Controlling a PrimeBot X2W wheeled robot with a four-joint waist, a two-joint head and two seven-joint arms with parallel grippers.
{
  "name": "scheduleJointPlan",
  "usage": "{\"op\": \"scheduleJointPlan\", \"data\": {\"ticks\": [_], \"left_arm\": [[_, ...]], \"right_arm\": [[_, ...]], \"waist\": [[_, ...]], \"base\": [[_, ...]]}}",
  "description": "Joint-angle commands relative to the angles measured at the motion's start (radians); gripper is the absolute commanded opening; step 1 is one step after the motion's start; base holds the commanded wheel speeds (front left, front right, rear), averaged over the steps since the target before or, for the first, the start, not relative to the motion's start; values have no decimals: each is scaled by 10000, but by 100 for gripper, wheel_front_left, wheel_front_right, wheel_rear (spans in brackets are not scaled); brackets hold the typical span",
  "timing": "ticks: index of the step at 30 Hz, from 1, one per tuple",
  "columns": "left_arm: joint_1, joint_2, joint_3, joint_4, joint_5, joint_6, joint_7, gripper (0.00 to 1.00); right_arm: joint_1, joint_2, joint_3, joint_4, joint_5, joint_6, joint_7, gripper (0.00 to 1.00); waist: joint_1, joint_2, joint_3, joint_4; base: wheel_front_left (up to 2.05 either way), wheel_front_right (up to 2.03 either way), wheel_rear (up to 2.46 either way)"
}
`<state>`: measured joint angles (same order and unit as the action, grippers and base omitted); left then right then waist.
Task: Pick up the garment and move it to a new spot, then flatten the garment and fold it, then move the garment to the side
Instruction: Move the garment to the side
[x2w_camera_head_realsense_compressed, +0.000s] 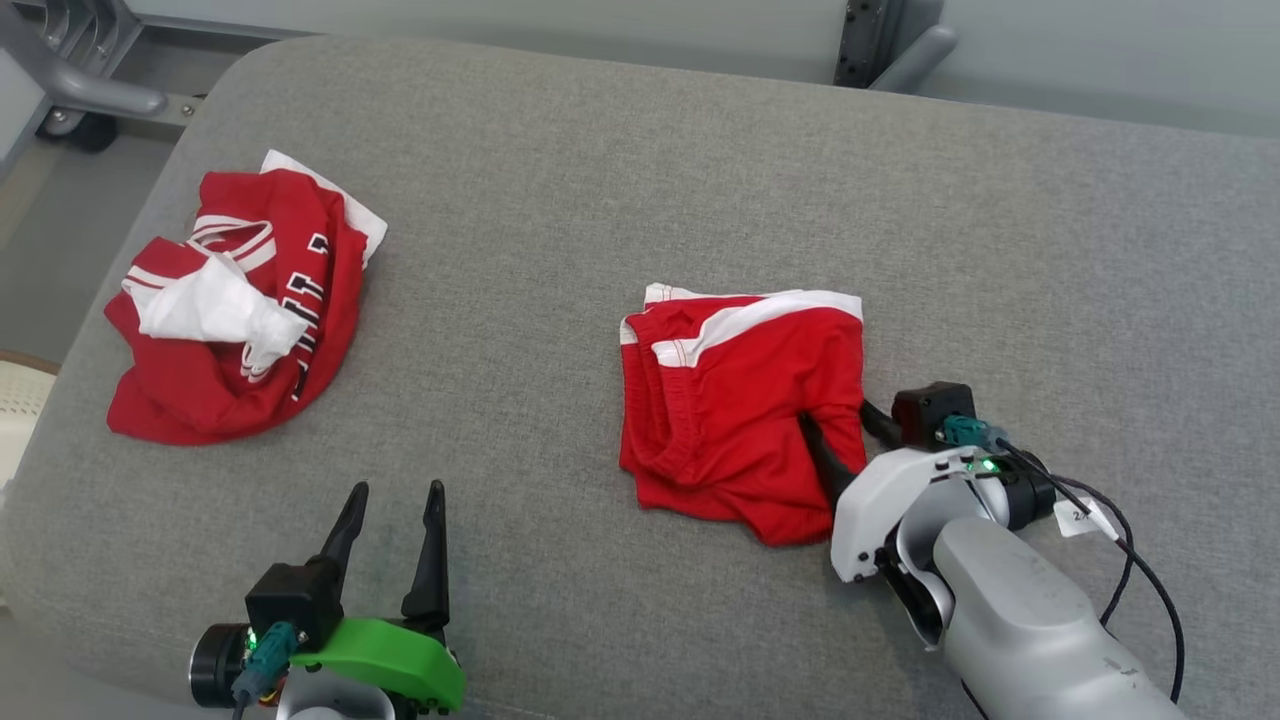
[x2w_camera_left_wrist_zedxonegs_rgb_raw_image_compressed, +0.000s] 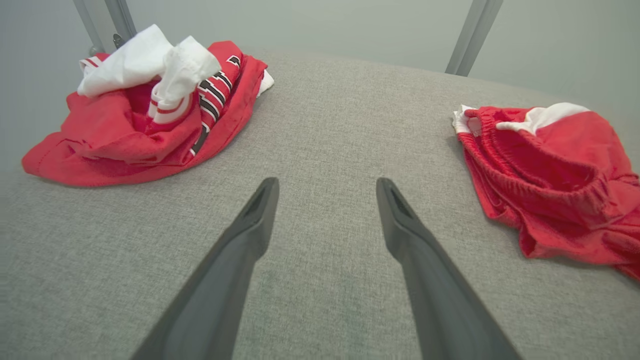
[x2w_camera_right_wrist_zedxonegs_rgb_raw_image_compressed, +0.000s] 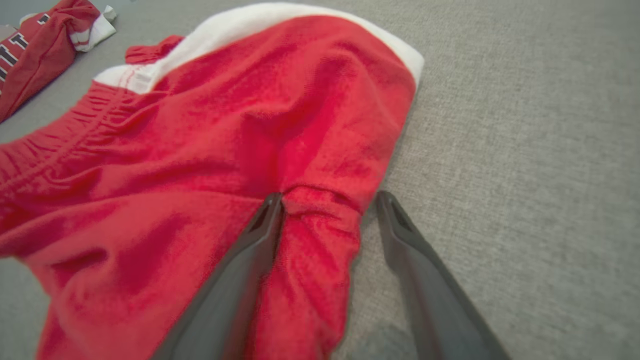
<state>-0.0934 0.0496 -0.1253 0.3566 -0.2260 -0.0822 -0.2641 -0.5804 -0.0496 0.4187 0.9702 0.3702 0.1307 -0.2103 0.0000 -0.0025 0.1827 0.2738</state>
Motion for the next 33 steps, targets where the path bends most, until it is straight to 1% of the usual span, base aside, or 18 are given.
{"op": "scheduleJointPlan", "data": {"ticks": [1,5,9,10,13,14,15,18,22,24,27,30,33], "left_arm": [[-182,27,62,-38,106,29,-1,100],[-199,25,116,-69,240,-51,-1,100],[-142,27,232,-152,390,-114,-1,100],[-142,27,232,-152,390,-114,-1,100],[-181,28,301,-156,455,-152,-1,100],[-271,28,303,-151,549,-192,-1,100],[-322,28,291,-142,582,-215,-1,100],[-441,30,272,-181,650,-253,-1,100],[-573,30,145,-232,688,-325,-1,100],[-654,30,71,-227,729,-353,-1,100],[-772,32,-101,-291,763,-391,-1,100],[-851,35,-207,-429,726,-424,-1,100],[-954,35,-312,-516,845,-458,-1,100]], "right_arm": [[-23,-18,142,243,68,-1,18,0],[-286,-75,14,607,-135,-13,-332,0],[-276,-93,-219,661,-314,-21,-496,0],[-276,-93,-219,661,-314,-21,-496,0],[-137,-76,-296,420,-355,-21,-513,0],[-75,-69,-379,162,-457,-18,-521,0],[-36,-64,-430,60,-485,-16,-522,0],[58,-40,-546,-213,-558,-10,-526,0],[265,-32,-513,-596,-457,-9,-534,0],[340,-23,-442,-782,-435,-9,-536,0],[499,-17,-368,-1013,-348,-7,-537,0],[574,-15,-308,-1265,-183,-7,-537,0],[616,-20,-332,-1458,-171,-9,-538,0]], "waist": [[0,25,170,71],[0,25,-3,-481],[0,25,-239,-1660],[0,25,-239,-1660],[0,25,-323,-2816],[0,25,-329,-3616],[0,25,-340,-3995],[0,25,-353,-5034],[0,25,-261,-6199],[0,25,-173,-6636],[0,25,-4,-7067],[0,25,148,-7285],[0,25,348,-7291]], "base": [[0,0,0],[0,0,0],[0,0,0],[0,0,0],[0,0,0],[0,0,0],[0,0,0],[0,0,0],[0,0,0],[0,0,0],[0,0,0],[0,0,0],[0,0,0]]}}
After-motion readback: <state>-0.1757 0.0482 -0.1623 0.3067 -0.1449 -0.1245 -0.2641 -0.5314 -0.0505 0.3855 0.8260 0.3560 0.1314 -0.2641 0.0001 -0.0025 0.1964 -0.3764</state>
